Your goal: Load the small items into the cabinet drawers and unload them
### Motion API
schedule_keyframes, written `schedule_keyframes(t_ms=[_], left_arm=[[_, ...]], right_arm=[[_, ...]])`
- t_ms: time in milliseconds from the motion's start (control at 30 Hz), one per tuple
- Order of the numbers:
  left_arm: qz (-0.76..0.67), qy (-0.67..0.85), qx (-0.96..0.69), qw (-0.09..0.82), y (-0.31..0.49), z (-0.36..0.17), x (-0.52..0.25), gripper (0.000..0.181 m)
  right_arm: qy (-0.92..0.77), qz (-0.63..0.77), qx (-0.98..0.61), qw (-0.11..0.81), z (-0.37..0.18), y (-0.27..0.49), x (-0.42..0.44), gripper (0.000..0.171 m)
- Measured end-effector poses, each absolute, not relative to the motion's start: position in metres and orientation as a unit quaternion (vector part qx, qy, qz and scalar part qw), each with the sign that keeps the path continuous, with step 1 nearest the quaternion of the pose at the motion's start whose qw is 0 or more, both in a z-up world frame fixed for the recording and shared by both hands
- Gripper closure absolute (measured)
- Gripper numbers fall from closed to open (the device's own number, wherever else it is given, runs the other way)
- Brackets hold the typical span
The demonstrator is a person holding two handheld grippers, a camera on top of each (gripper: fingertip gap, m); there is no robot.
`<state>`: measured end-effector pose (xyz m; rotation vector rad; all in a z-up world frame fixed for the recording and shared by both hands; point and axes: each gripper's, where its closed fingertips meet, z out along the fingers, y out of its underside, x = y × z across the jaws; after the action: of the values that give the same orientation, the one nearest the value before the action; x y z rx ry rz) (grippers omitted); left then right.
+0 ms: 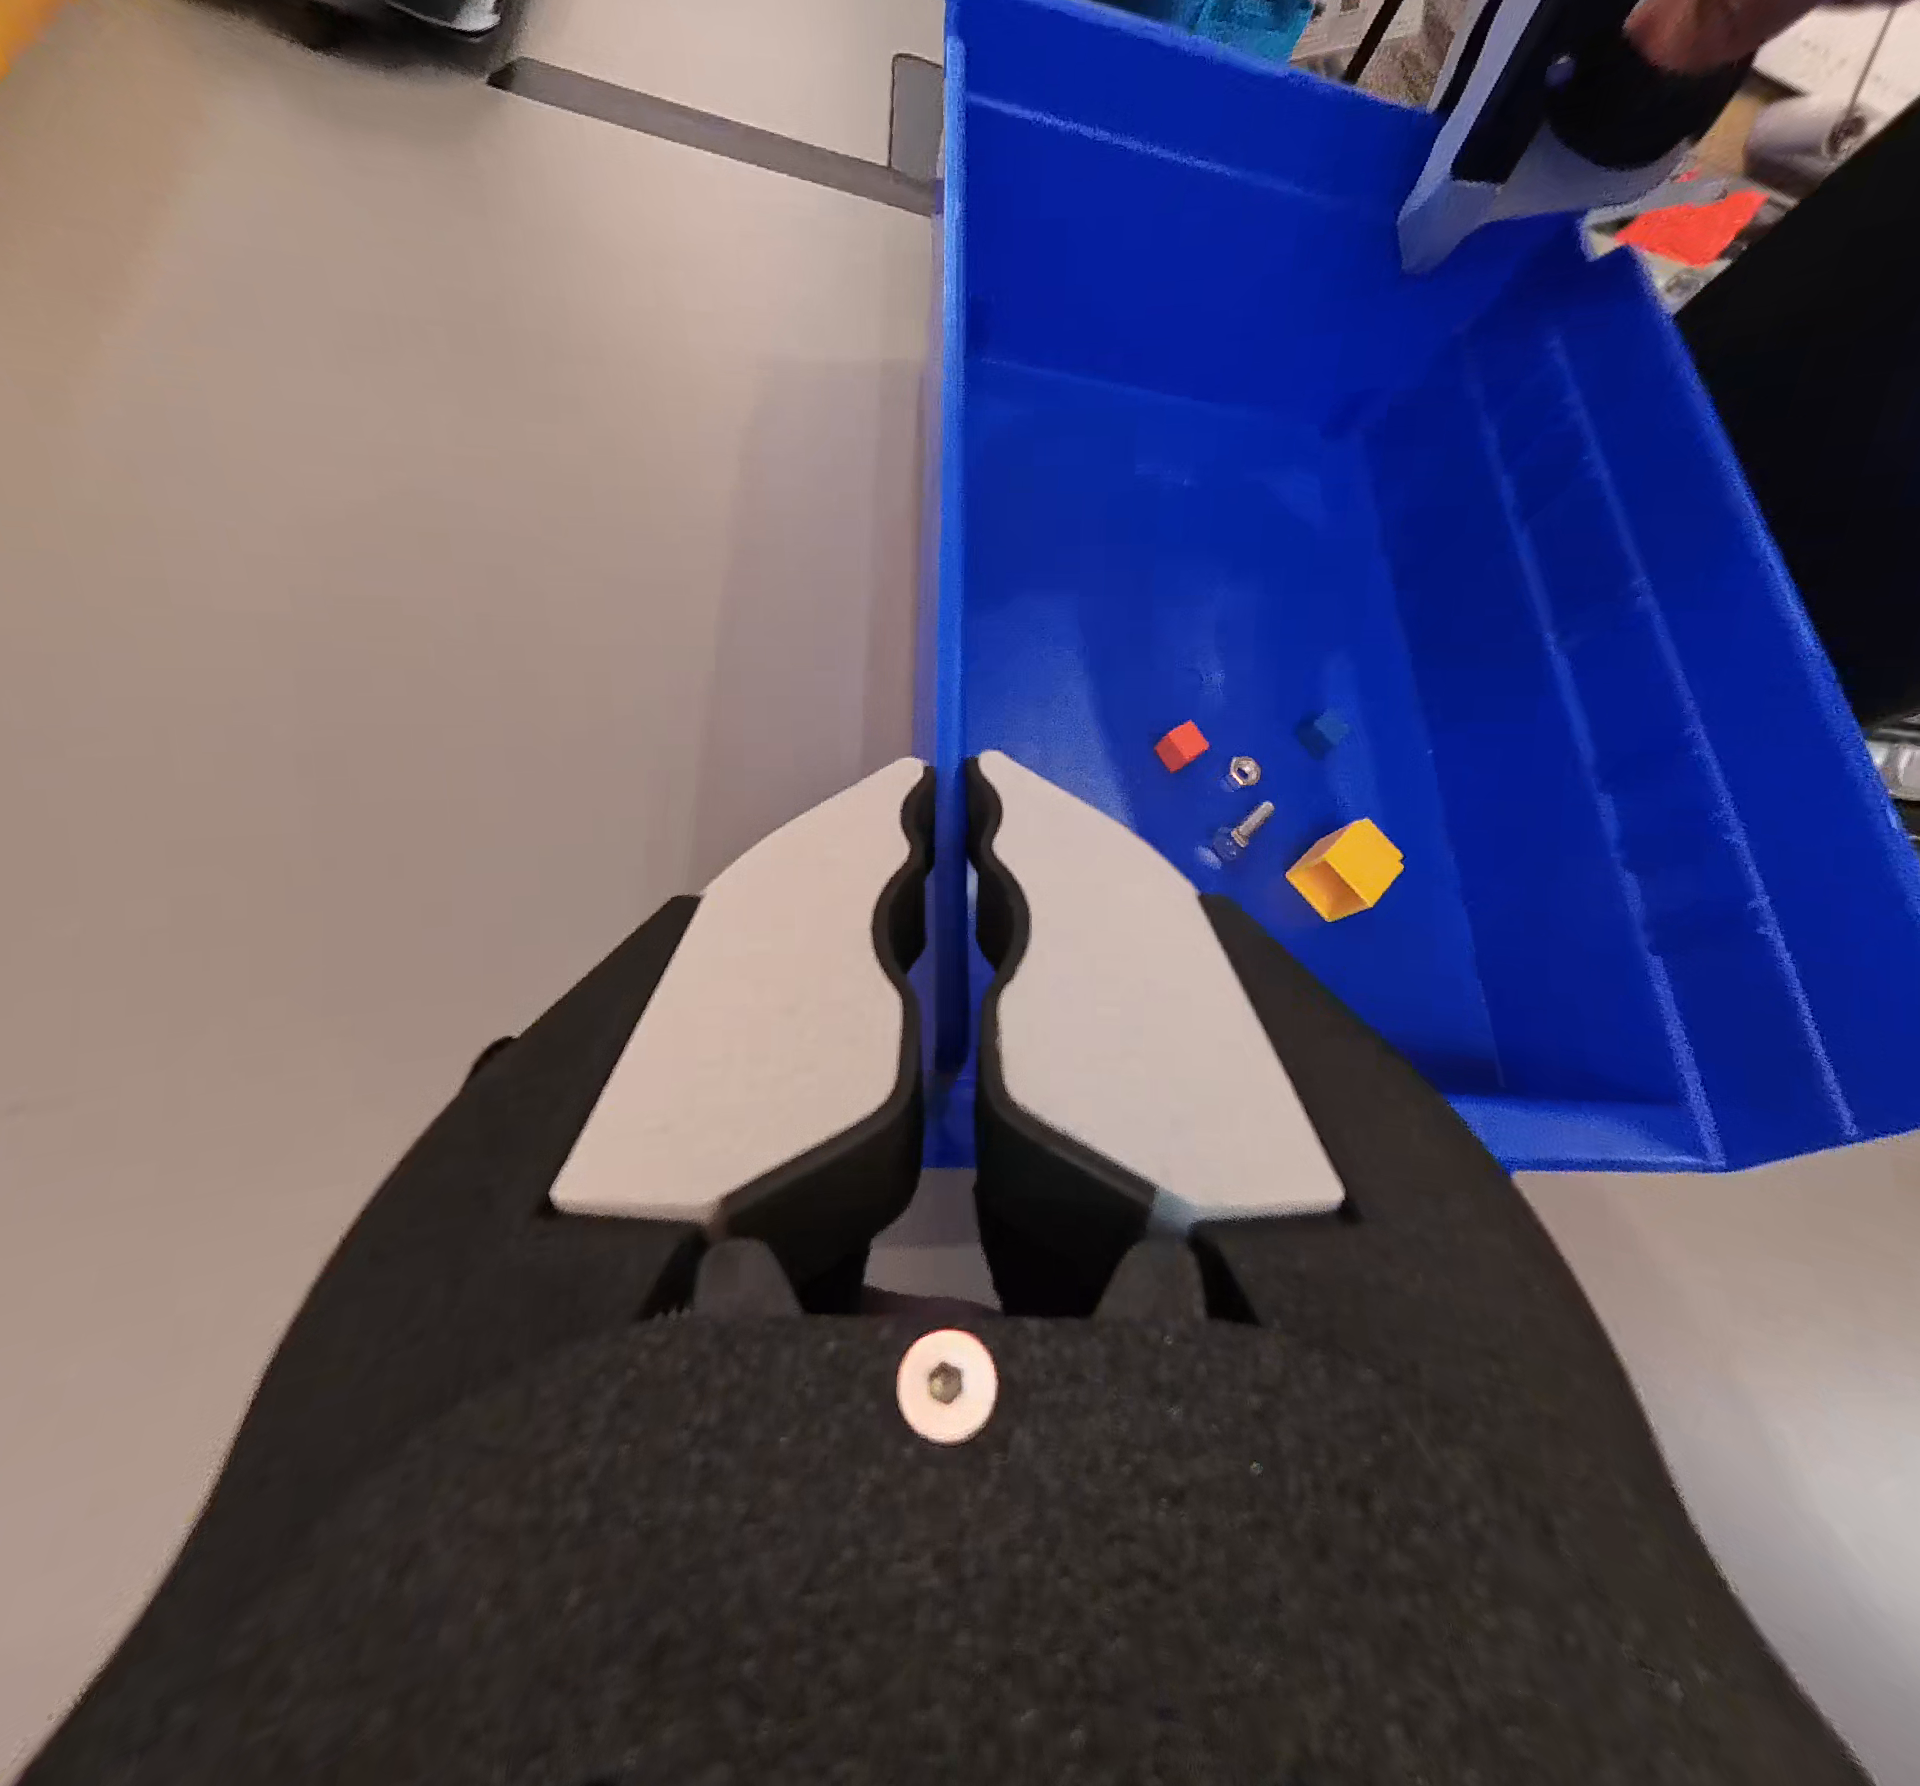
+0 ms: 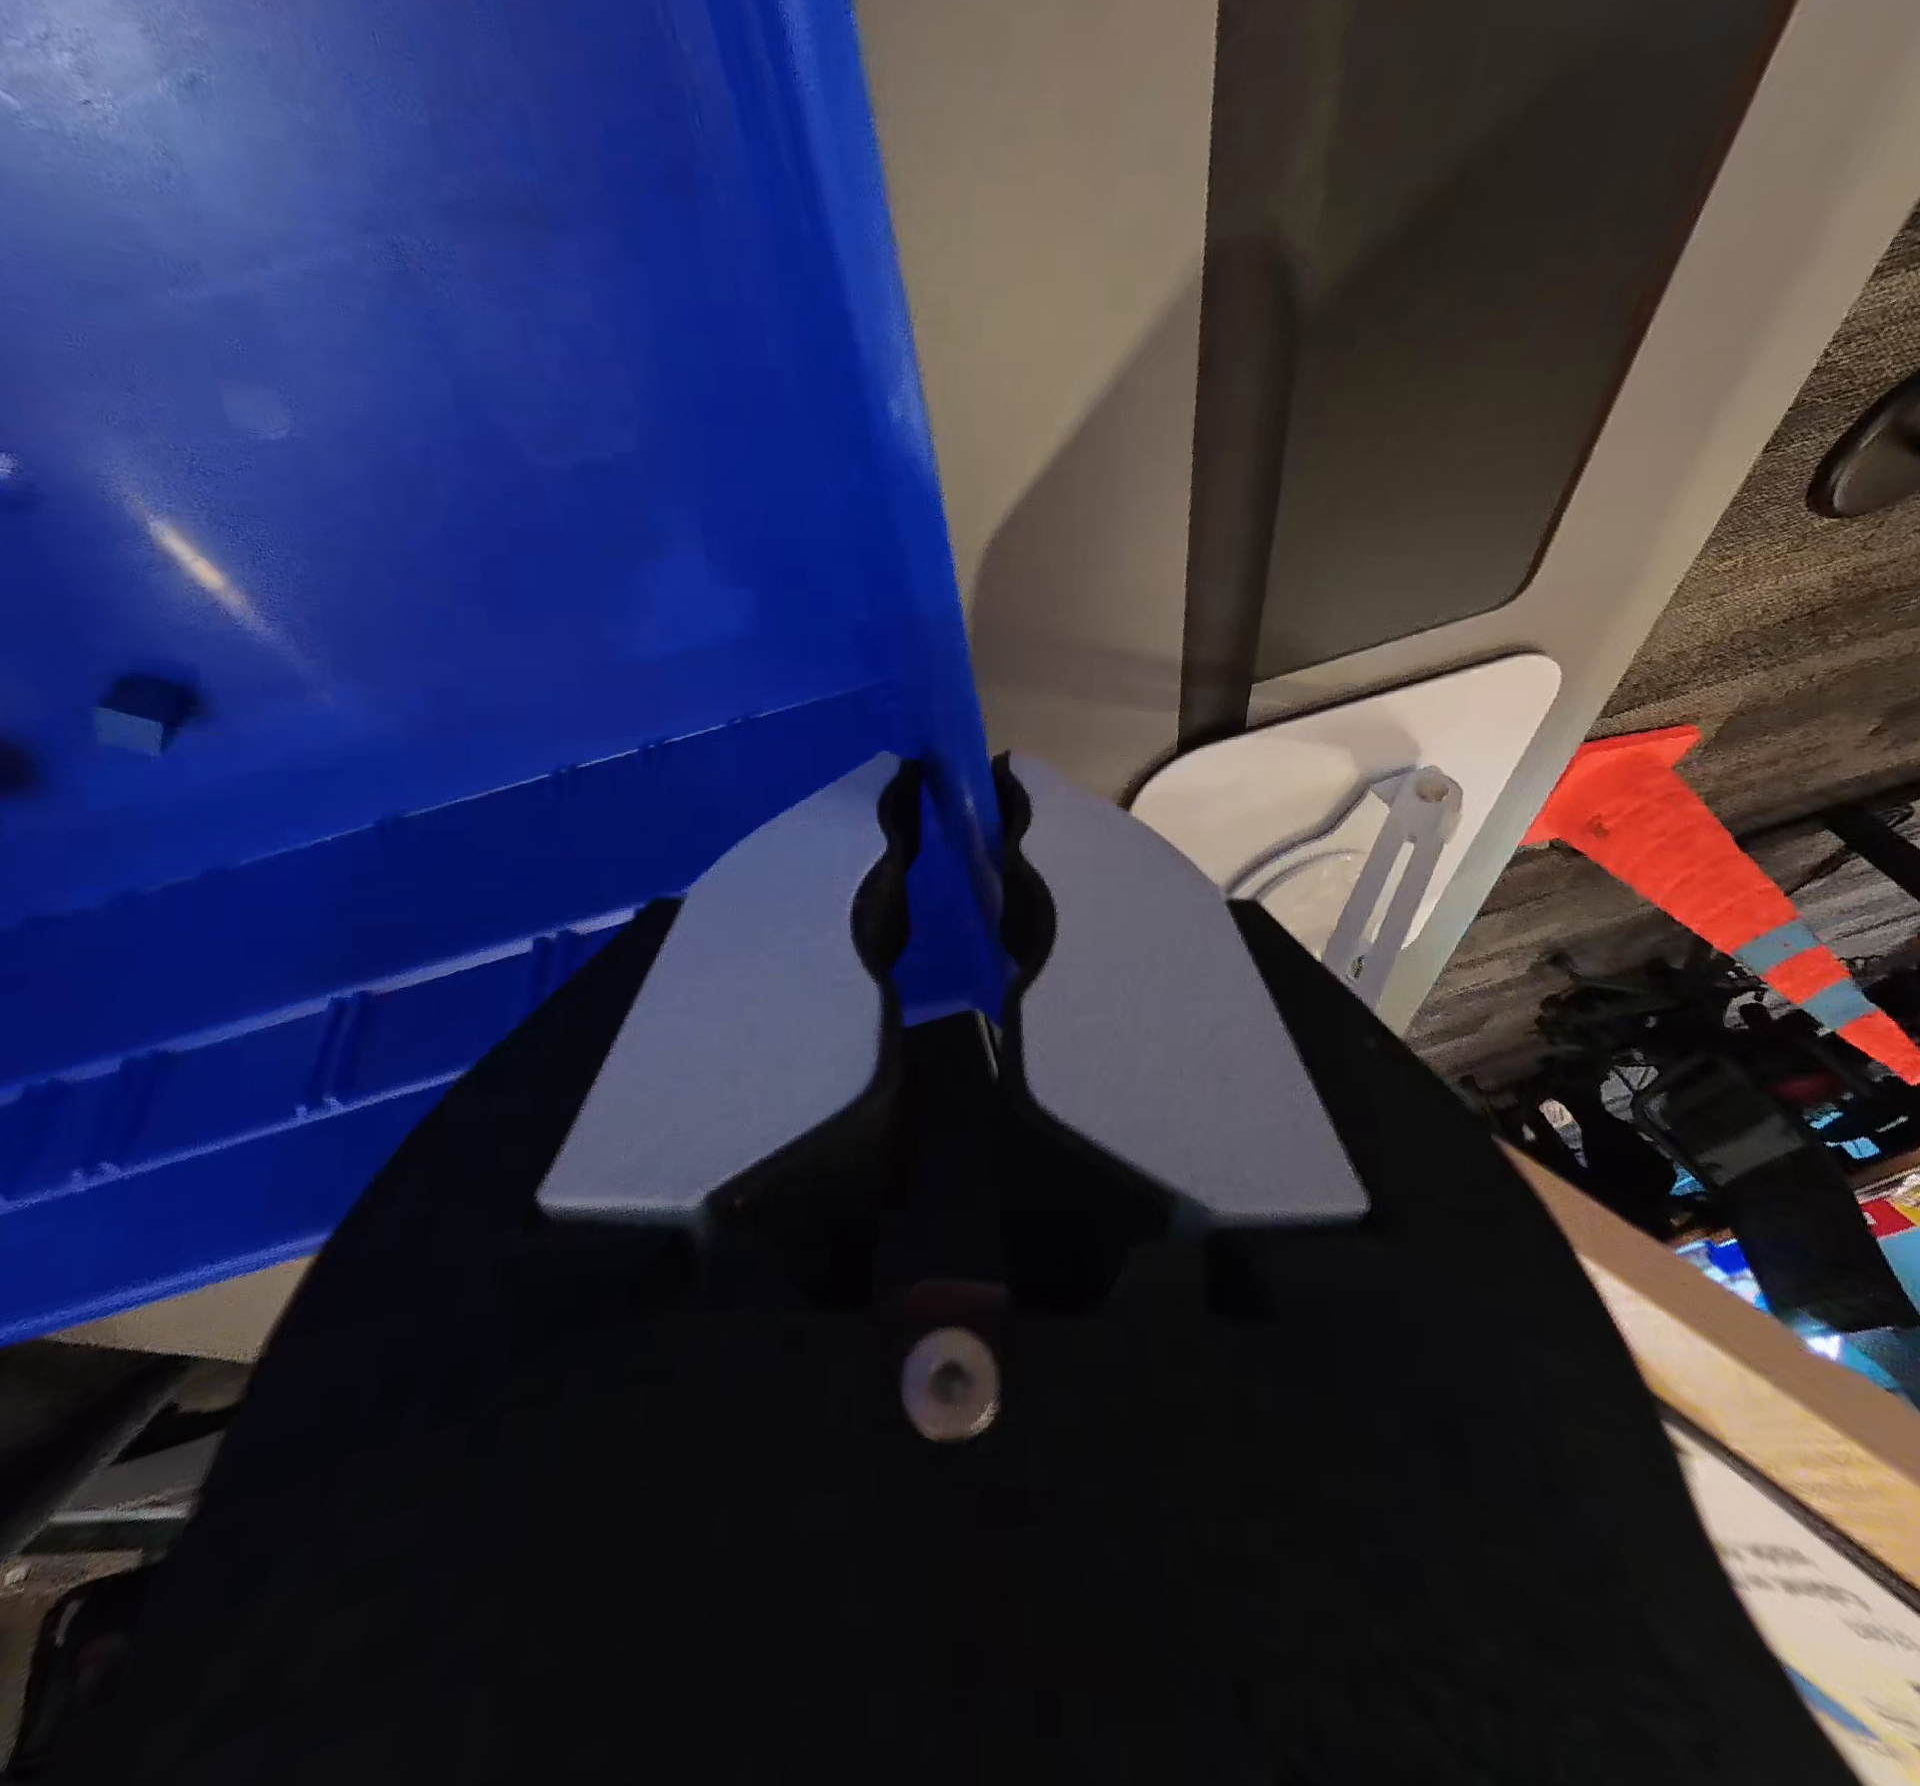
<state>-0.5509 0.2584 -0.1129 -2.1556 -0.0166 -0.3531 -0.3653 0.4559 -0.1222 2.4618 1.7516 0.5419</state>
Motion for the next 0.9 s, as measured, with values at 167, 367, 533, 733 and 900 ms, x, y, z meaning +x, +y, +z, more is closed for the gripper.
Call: schedule_keyframes(t_ms=[167, 367, 533, 733, 900], left_arm=[[-0.15, -0.012, -0.872, 0.465, 0.255, -0.111, -0.547, 0.176], [-0.143, -0.031, -0.85, 0.506, 0.234, -0.086, -0.546, 0.13], [-0.099, 0.01, -0.832, 0.545, 0.191, -0.058, -0.524, 0.122], [-0.171, 0.064, -0.805, 0.565, 0.136, -0.084, -0.423, 0.125], [-0.153, 0.068, -0.823, 0.543, 0.112, -0.118, -0.386, 0.127]], right_arm=[[0.59, 0.259, 0.764, -0.044, -0.096, 0.472, -0.373, 0.14], [0.55, 0.139, 0.752, -0.335, 0.05, 0.402, -0.404, 0.14], [0.504, -0.168, 0.755, -0.384, 0.047, 0.229, -0.338, 0.137], [0.247, -0.174, 0.815, -0.494, -0.073, 0.142, -0.153, 0.137], [0.075, -0.168, 0.806, -0.562, -0.109, 0.086, -0.033, 0.131]])
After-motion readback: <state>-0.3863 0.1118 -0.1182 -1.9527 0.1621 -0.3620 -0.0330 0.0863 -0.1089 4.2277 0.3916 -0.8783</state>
